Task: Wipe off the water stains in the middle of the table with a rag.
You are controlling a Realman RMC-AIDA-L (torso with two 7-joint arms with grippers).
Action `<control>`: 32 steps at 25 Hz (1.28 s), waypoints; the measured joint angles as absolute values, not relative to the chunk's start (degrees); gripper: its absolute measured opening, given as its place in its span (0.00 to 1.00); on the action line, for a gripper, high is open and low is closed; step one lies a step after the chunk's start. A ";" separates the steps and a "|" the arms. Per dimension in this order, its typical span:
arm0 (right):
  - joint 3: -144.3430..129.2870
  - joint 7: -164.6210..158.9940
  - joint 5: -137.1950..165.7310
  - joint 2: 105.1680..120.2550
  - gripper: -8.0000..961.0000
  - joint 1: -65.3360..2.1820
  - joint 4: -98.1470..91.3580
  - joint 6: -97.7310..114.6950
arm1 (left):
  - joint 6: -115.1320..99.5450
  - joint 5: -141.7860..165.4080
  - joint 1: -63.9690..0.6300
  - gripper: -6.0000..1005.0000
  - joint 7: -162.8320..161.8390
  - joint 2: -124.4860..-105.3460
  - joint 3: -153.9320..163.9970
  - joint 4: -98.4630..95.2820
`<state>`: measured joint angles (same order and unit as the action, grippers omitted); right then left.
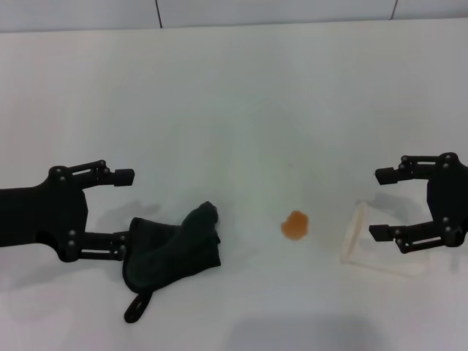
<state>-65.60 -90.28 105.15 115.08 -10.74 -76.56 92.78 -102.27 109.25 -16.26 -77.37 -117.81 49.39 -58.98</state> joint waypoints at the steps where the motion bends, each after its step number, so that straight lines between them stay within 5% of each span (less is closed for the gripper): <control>1: -65.71 -91.37 106.18 115.08 0.88 -10.83 -77.44 92.59 | -102.27 109.55 -16.38 0.88 -77.39 -117.88 49.40 -58.98; 32: -82.65 -126.59 141.79 115.22 0.88 -17.66 -101.17 98.43 | -101.99 110.53 -17.14 0.88 -77.29 -117.77 49.39 -58.98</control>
<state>-82.65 -126.60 141.79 115.22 -17.66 -101.17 98.43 -101.99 110.53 -17.14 -77.29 -117.77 49.39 -58.98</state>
